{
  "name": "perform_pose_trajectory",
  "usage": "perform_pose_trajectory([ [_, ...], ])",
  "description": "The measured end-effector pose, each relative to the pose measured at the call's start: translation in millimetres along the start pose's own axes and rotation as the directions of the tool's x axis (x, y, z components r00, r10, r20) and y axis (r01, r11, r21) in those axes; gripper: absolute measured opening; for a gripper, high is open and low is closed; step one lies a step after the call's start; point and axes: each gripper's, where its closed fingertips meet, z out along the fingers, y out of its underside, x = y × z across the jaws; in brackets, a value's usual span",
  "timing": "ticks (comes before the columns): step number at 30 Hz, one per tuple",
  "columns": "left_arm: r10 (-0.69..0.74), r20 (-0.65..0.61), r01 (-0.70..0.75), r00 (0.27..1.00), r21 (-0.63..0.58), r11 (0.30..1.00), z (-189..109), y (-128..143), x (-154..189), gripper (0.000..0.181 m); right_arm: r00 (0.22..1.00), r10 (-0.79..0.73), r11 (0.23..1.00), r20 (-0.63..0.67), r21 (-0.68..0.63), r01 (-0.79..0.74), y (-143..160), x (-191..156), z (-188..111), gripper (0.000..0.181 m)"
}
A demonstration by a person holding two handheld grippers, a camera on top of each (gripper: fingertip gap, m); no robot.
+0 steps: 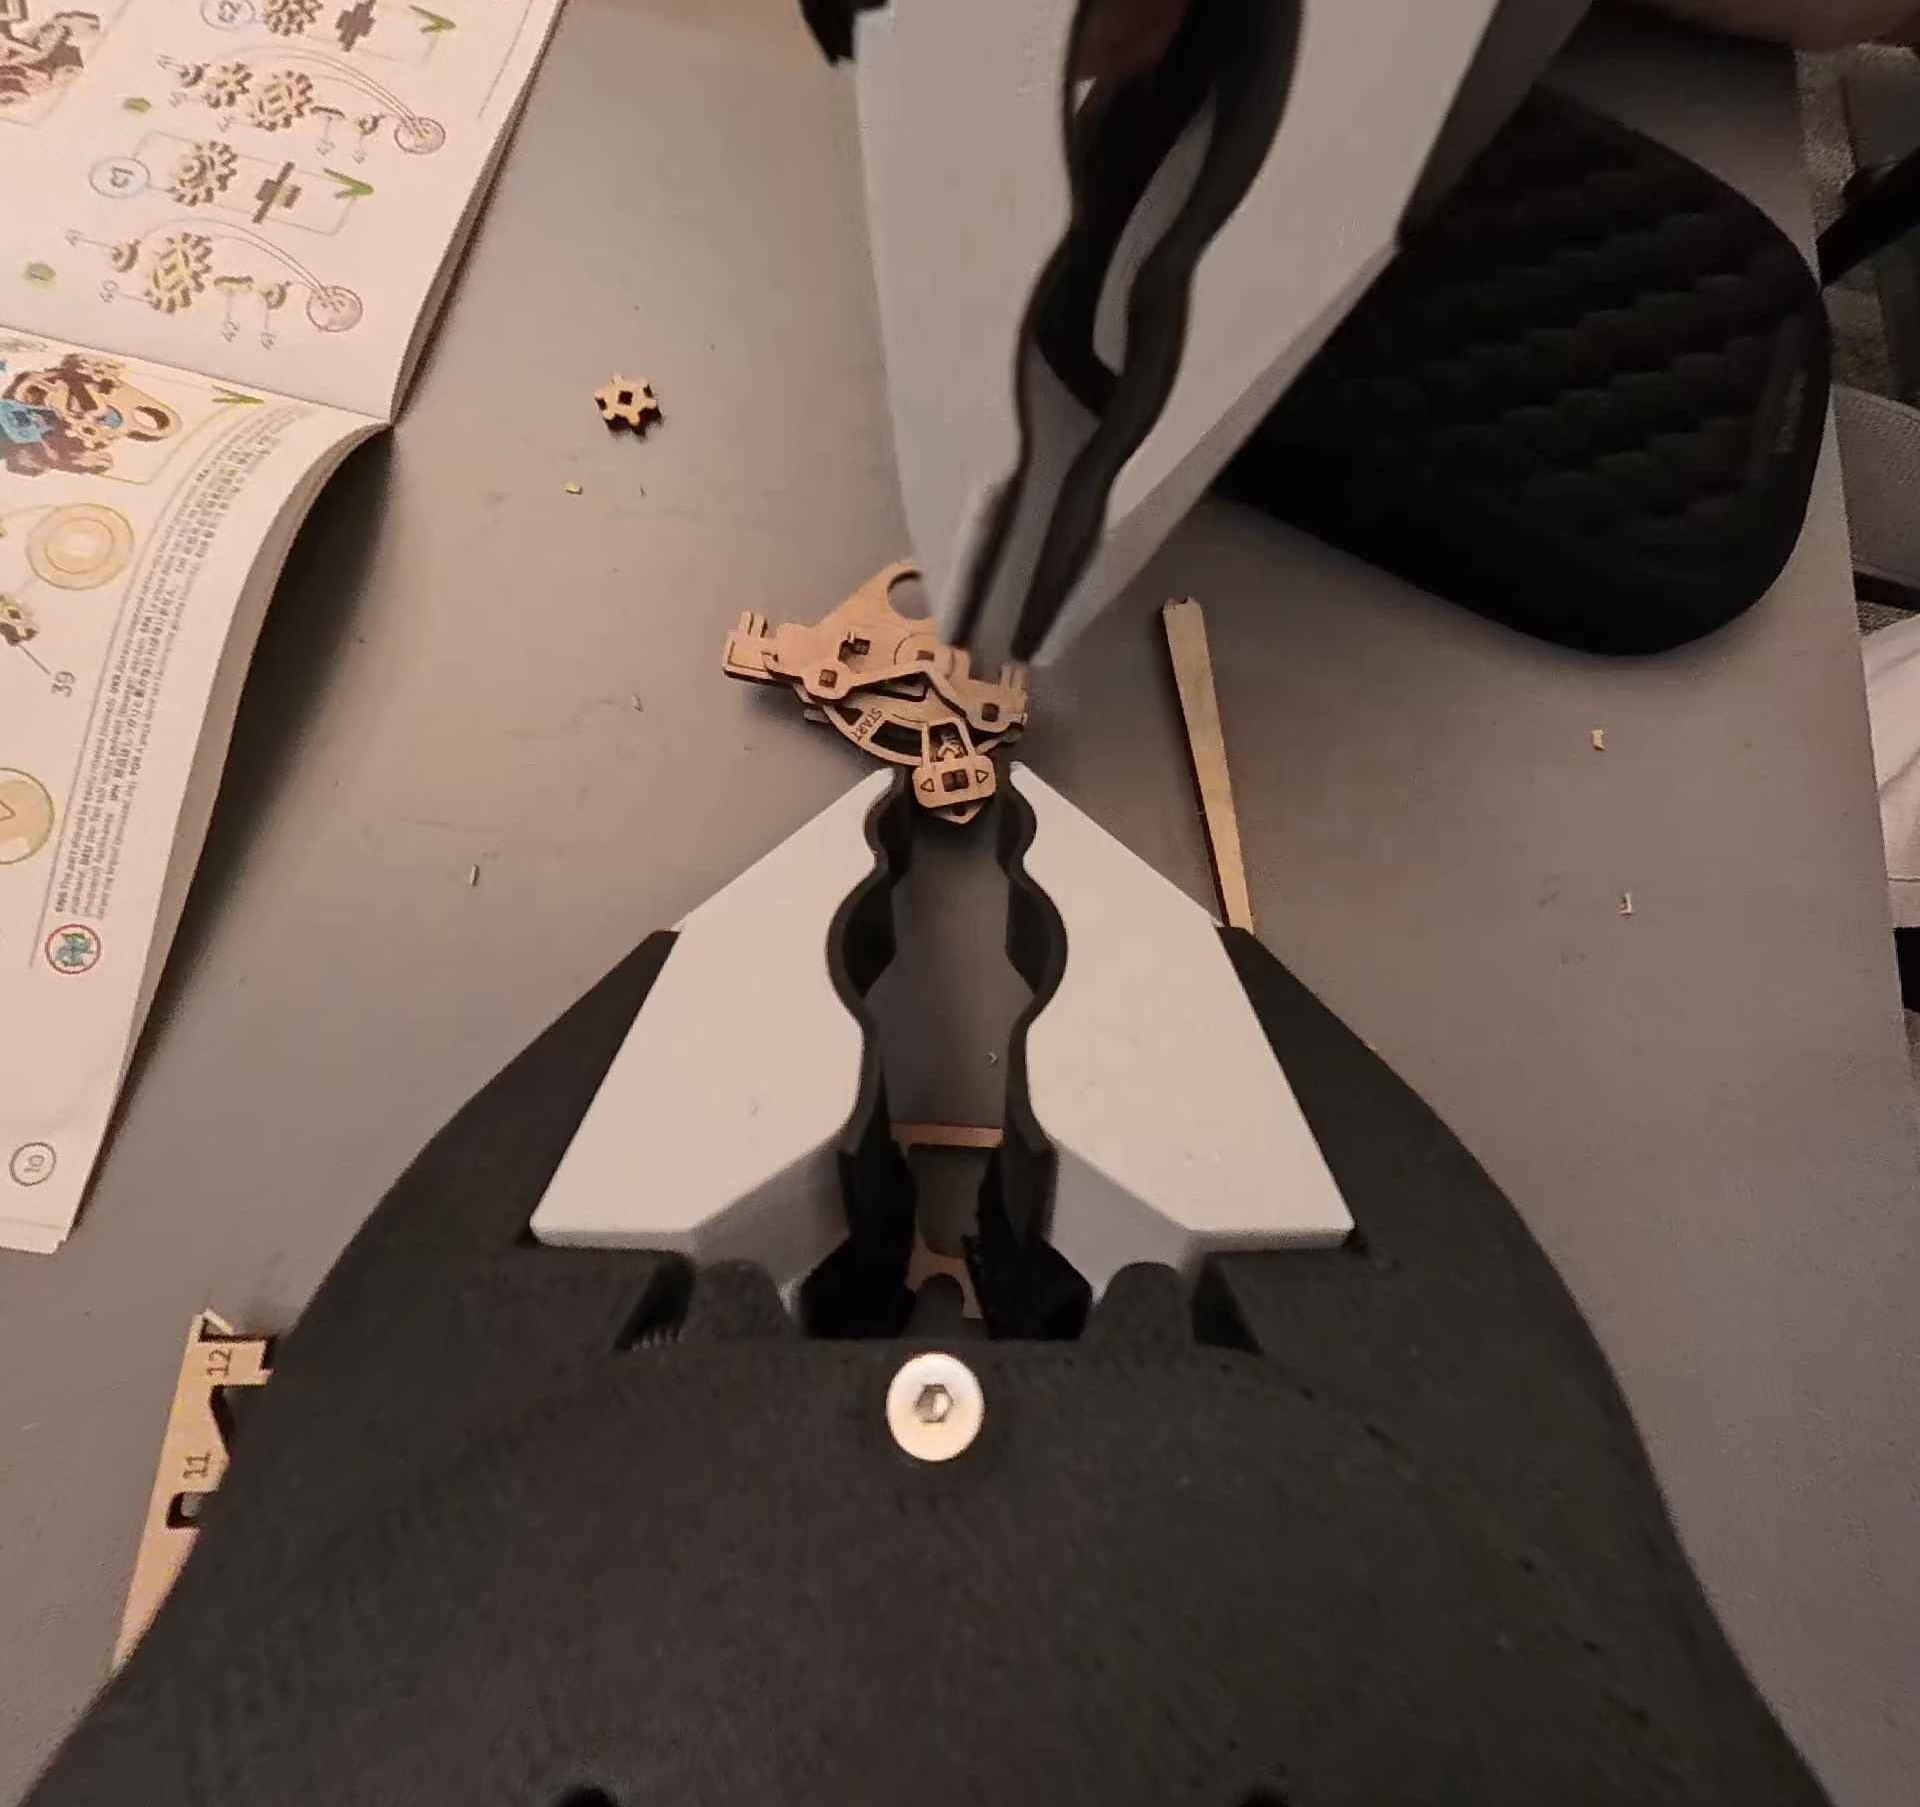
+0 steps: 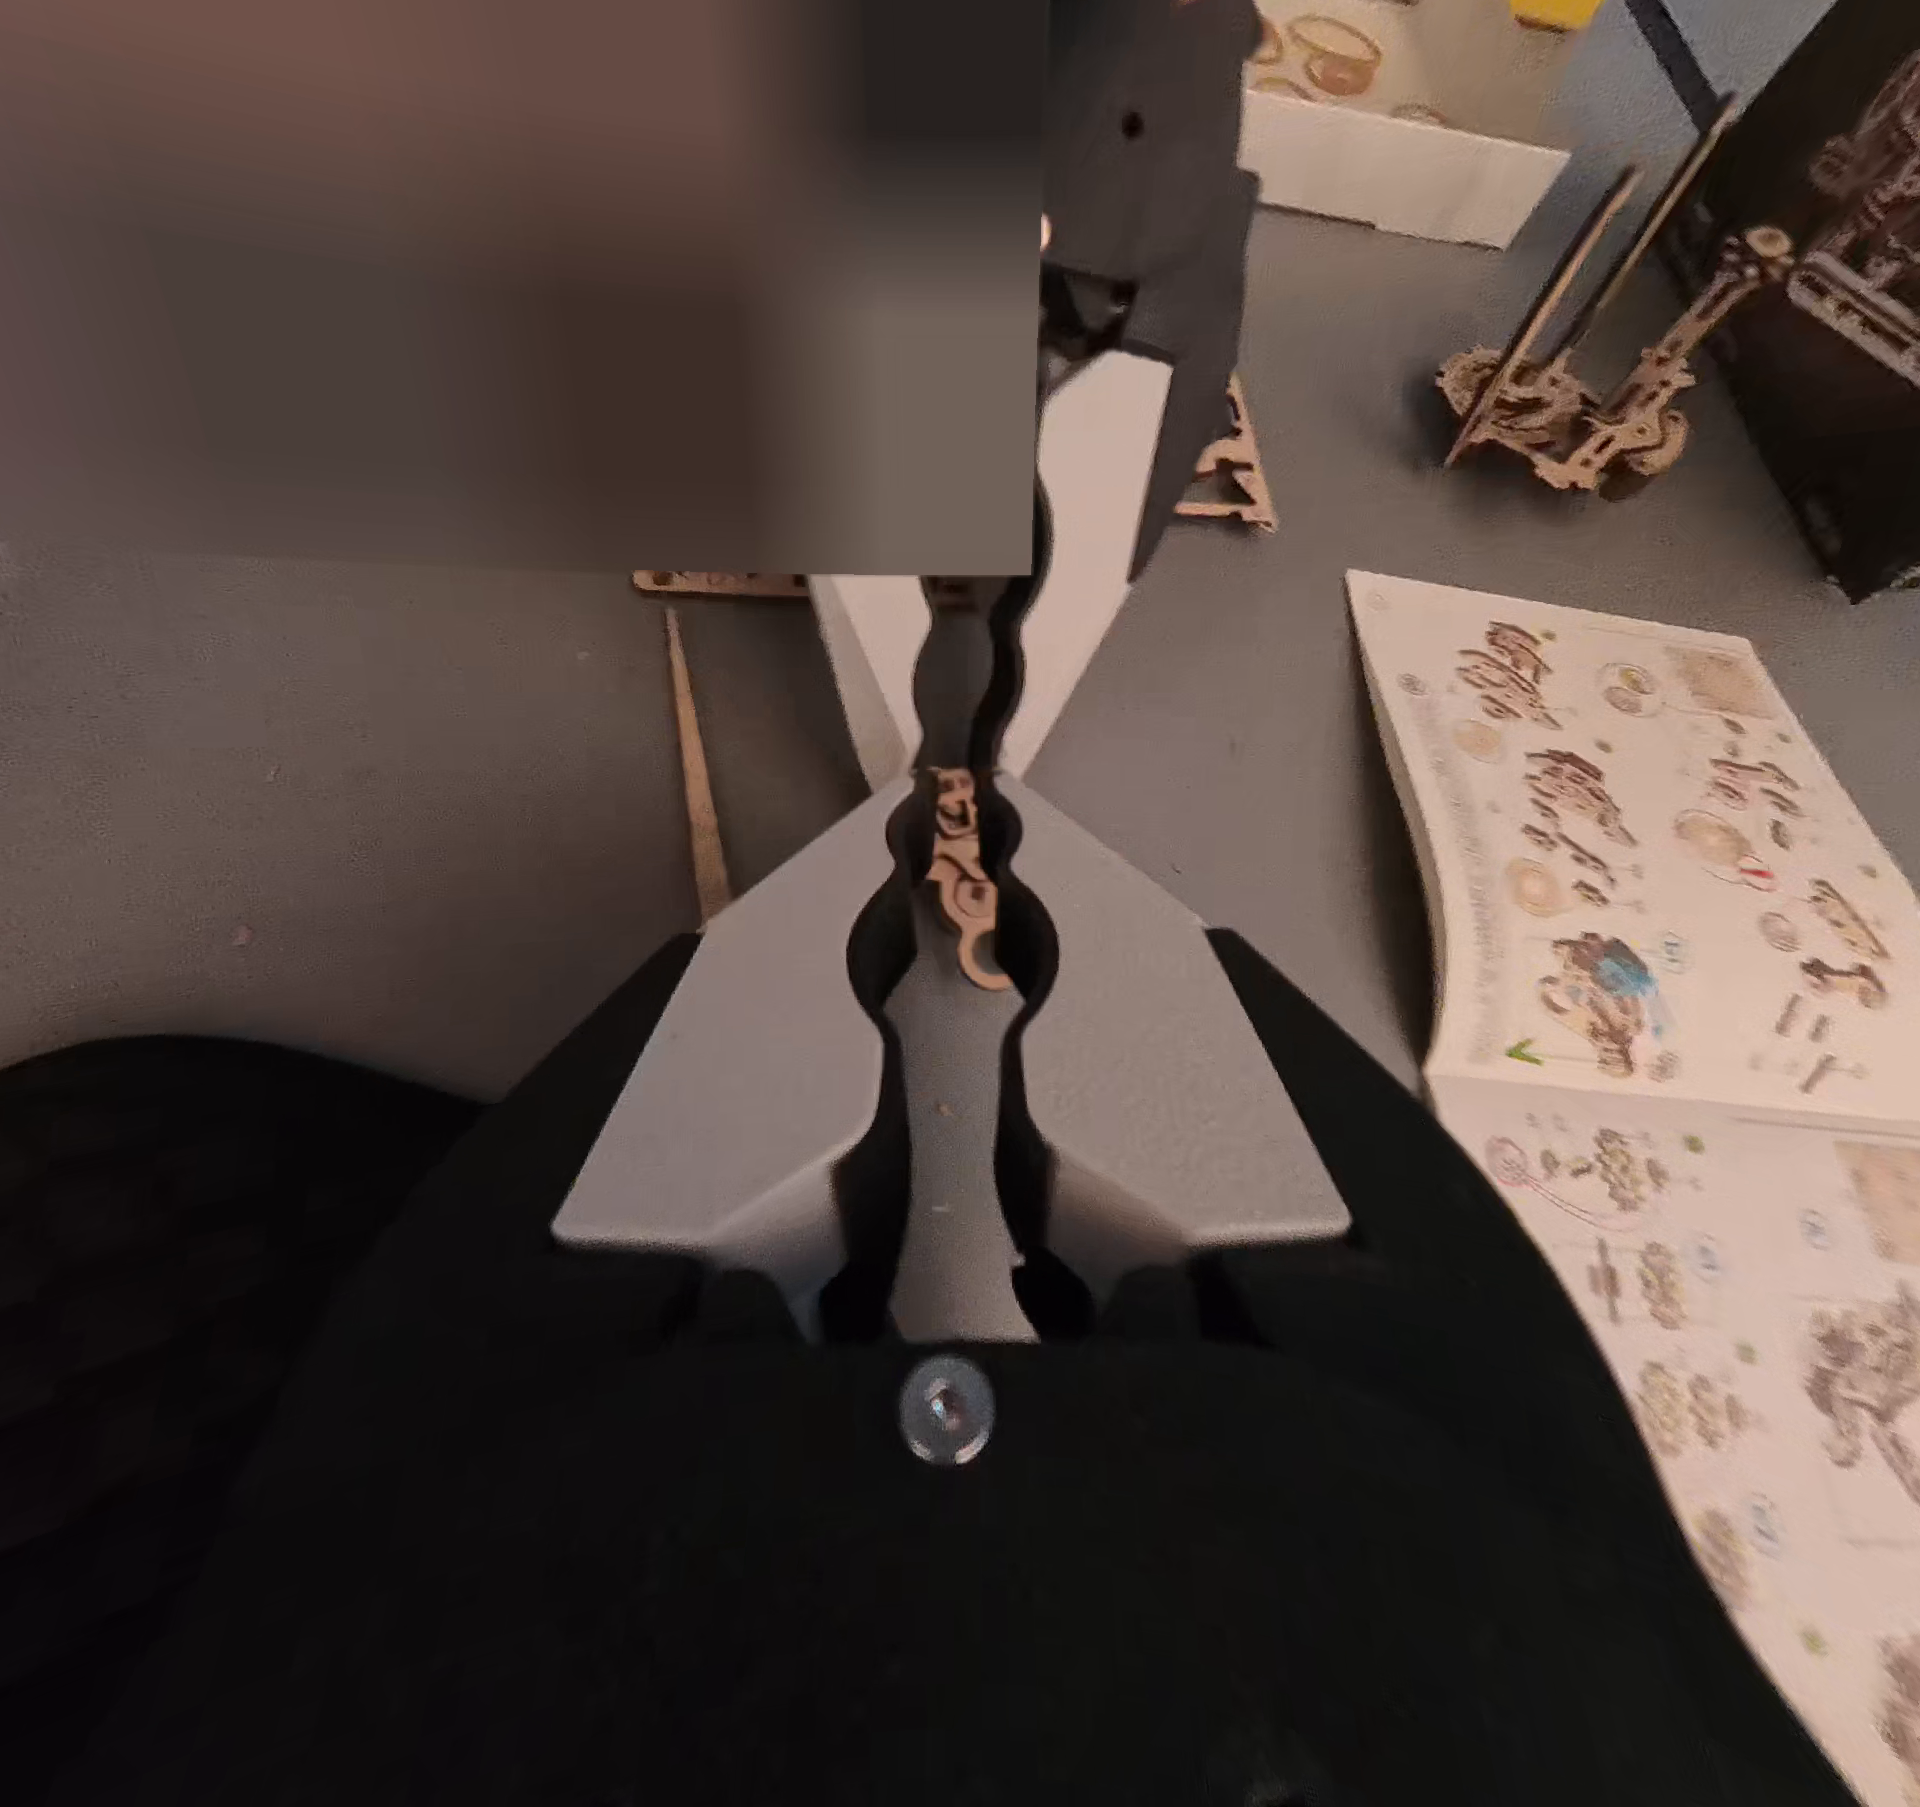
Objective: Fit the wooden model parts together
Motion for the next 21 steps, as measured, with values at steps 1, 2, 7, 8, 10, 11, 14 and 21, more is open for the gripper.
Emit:
perform_pose_trajectory([
  [1, -0.001, -0.002, 0.001, 1.000, 0.000, 1.000, 0.3, 0.0, 0.2, 0.014, 1.000, 0.014, 1.000, 0.016, -0.023, -0.013, 9.6, -3.5, 7.4, 0.005],
  [2, -0.001, -0.001, 0.001, 1.000, -0.002, 1.000, 0.4, 0.2, 0.0, 0.014, 0.999, 0.040, 0.997, 0.029, -0.073, -0.038, 25.7, -5.1, 16.1, 0.013],
  [7, -0.002, -0.003, 0.002, 1.000, -0.003, 1.000, 0.2, 0.2, 0.3, 0.014, 1.000, -0.001, 0.998, 0.009, -0.059, 0.001, 12.2, -5.1, 9.9, 0.002],
  [8, -0.002, -0.001, 0.002, 1.000, -0.009, 1.000, 0.1, 1.4, -0.3, 0.015, 0.999, 0.025, 0.998, 0.021, -0.061, -0.024, 19.9, -6.4, 16.3, 0.002],
  [10, -0.004, 0.000, 0.004, 1.000, -0.001, 1.000, -0.8, 0.9, -0.5, 0.014, 1.000, 0.014, 0.987, -0.007, -0.163, -0.015, 26.7, 1.0, 6.2, 0.008],
  [11, -0.006, -0.003, 0.006, 1.000, 0.000, 1.000, -0.4, 0.6, 0.1, 0.014, 0.999, -0.018, 0.993, -0.038, -0.114, 0.013, 13.8, 3.8, 1.2, 0.009],
  [14, -0.003, -0.006, 0.003, 1.000, -0.003, 1.000, 0.5, 0.2, 0.7, 0.014, 0.999, 0.049, 0.993, 0.023, -0.108, -0.046, 25.5, -7.5, 15.2, 0.007],
  [21, -0.003, -0.009, 0.003, 1.000, -0.001, 1.000, 0.1, 0.1, 0.9, 0.014, 0.999, 0.033, 0.988, -0.013, -0.152, -0.035, 29.1, -2.1, 9.3, 0.010],
])
